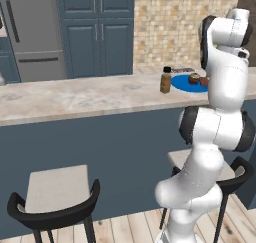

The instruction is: Take the cinnamon bottle from the cabinet and place it on the dining table, next to the plate with the cupcake. Then take the chocolate from the dining counter and place it on the cupcake plate.

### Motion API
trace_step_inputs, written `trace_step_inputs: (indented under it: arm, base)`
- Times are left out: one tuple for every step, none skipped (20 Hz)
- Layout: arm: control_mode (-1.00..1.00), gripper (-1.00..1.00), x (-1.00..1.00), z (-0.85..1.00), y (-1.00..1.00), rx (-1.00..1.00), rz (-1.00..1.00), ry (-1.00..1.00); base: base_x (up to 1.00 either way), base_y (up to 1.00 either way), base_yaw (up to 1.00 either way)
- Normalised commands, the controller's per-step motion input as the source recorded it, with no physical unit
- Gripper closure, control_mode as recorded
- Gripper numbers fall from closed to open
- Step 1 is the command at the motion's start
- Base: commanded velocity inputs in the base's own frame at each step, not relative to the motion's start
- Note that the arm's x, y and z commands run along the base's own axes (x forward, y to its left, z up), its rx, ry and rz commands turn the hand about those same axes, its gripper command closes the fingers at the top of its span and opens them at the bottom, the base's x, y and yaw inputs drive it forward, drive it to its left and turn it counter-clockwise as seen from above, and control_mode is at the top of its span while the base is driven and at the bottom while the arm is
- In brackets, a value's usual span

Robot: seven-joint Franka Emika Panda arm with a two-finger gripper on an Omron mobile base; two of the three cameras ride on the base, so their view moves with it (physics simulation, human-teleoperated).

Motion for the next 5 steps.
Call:
trace_step_inputs:
  arm:
    - [-1.00,-1.00,-0.68,-0.19,0.59,-0.13,-0.08,-0.12]
    - [-1.00,-1.00,-0.70,-0.20,0.58,-0.13,-0.09,-0.13]
    - [-1.00,-1.00,-0.73,-0.21,0.58,-0.14,-0.08,-0.16]
    - [-1.00,-1.00,-0.75,-0.21,0.57,-0.14,-0.07,-0.19]
    - [-1.00,-1.00,-0.76,-0.21,0.55,-0.14,-0.08,-0.20]
  base:
    - [0.00,0.00,0.00]
    - [0.00,0.00,0.00]
    - [0.00,0.00,0.00]
    - [0.00,0.00,0.00]
    - [0.00,0.00,0.00]
